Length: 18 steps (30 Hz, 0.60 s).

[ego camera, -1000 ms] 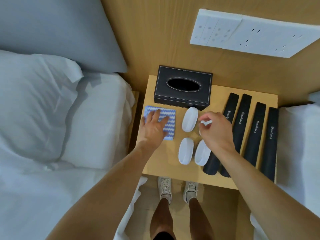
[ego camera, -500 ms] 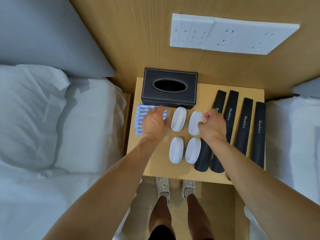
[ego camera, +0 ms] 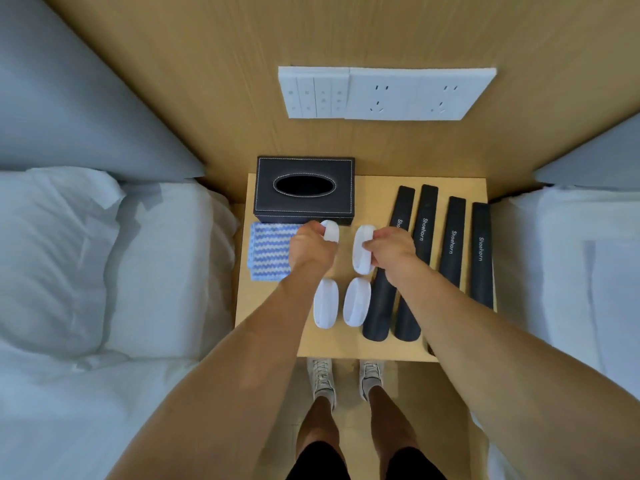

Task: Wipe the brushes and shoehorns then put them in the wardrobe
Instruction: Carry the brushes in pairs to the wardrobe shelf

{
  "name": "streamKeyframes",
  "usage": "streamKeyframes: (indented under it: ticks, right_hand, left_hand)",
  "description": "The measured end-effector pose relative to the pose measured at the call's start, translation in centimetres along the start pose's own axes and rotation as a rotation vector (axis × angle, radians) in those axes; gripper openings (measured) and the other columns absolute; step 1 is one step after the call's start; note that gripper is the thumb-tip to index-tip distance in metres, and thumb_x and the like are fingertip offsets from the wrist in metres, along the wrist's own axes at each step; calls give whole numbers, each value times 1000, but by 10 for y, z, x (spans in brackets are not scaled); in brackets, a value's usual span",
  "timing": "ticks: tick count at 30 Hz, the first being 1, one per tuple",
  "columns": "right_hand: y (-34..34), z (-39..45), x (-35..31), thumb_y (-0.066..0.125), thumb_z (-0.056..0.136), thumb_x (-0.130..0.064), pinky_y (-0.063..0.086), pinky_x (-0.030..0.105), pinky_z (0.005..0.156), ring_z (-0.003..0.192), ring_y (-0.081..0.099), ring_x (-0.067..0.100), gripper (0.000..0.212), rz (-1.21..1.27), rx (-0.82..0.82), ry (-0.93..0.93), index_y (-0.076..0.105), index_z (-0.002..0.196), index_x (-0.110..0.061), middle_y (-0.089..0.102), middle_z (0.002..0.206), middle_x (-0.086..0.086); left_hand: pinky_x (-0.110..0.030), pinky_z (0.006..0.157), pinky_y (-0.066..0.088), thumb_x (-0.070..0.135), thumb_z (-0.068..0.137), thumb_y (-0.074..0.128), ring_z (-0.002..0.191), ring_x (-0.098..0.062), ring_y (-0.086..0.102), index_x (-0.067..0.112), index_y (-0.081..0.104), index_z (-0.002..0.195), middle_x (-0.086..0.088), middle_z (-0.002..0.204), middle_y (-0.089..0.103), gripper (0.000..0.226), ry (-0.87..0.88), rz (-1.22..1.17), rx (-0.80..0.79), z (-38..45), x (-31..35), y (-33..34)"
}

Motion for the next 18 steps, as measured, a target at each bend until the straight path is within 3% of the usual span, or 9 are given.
streamKeyframes:
  ticks: [5, 8, 11, 15, 18]
  right_hand:
    - [-55, -46, -21, 74, 86, -7, 58, 41, 87, 115, 59, 33, 20, 295, -48, -33, 60, 90, -20, 61, 122, 10]
    - [-103, -83, -49, 73, 89, -11, 58, 33, 74, 112, 59, 29, 21, 363, -67, -136, 58, 87, -26, 59, 123, 7]
    - [-159, -123, -76, 71, 90, -11, 59, 41, 89, 111, 62, 29, 17, 424, -45, -259, 61, 95, -23, 62, 122, 8]
    - [-237, -180, -101, 71, 88, -6, 57, 46, 92, 107, 66, 29, 18, 571, 40, -457, 64, 98, -20, 70, 108, 7]
    - [-287, -224, -106, 72, 87, -6, 56, 45, 91, 102, 69, 27, 21, 649, 124, -593, 68, 101, -21, 72, 103, 6]
  left_hand:
    - [-26, 64, 47, 23, 79, 72, 76, -24, 59, 15, 64, 84, 4, 69, 56, 12, 80, -80, 62, -46, 52, -38]
    - [-26, 65, 49, 24, 80, 73, 71, -19, 59, 16, 66, 78, 10, 67, 57, 11, 168, -151, 85, -82, 101, -61]
    - [-31, 67, 55, 22, 81, 75, 67, -6, 58, 26, 62, 73, 14, 71, 59, 16, 300, -268, 70, -126, 155, -80]
    - [-25, 64, 52, 17, 83, 74, 77, -5, 60, 27, 64, 85, 8, 85, 64, 15, 510, -370, 67, -192, 227, -104]
    - [-32, 70, 56, 17, 85, 73, 88, -14, 64, 26, 67, 99, 3, 98, 67, 18, 625, -425, 31, -240, 273, -114]
Point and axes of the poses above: each hand's wrist, its own z-axis towards the middle knuckle, its own y-axis out of the palm, x = y × z, the point moved 7 cm from there along z, towards the middle knuckle
